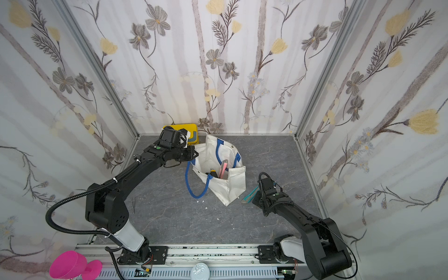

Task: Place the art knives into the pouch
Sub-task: Pick up the utility knife at the center of the board.

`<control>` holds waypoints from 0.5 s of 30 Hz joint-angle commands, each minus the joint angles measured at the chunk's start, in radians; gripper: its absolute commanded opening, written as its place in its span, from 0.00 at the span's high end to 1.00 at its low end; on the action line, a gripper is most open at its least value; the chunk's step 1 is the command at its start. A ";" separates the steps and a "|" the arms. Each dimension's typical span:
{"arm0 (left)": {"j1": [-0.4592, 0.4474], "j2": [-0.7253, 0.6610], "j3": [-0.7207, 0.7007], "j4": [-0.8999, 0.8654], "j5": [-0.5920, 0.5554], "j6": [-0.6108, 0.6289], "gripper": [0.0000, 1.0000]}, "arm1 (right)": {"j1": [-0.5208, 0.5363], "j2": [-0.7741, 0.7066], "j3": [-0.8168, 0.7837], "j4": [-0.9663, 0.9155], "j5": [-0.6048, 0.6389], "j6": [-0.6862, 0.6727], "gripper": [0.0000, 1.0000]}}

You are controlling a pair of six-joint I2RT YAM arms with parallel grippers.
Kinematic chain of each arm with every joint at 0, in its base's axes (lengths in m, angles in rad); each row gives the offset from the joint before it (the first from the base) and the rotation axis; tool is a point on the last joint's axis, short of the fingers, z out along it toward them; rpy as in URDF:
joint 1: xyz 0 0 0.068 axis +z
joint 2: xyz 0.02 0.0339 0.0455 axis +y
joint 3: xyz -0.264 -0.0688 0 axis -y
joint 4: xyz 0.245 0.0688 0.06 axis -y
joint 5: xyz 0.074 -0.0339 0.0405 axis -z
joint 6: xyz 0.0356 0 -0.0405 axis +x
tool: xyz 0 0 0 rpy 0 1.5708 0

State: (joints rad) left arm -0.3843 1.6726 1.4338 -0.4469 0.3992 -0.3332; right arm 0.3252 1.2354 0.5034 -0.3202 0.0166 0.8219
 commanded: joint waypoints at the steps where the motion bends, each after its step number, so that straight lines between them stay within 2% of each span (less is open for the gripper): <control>1: -0.001 -0.006 -0.001 0.008 0.006 0.003 1.00 | 0.003 0.020 0.002 -0.016 0.005 0.017 0.52; 5: -0.001 -0.007 -0.001 0.008 0.003 0.003 1.00 | 0.004 0.042 0.005 -0.023 0.013 0.013 0.61; 15: -0.001 -0.006 0.000 0.008 0.004 0.003 1.00 | 0.004 0.070 0.010 -0.025 0.016 -0.006 0.71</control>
State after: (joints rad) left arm -0.3843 1.6726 1.4338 -0.4469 0.3962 -0.3332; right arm 0.3279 1.2911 0.5182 -0.2523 0.0315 0.8188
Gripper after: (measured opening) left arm 0.049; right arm 0.317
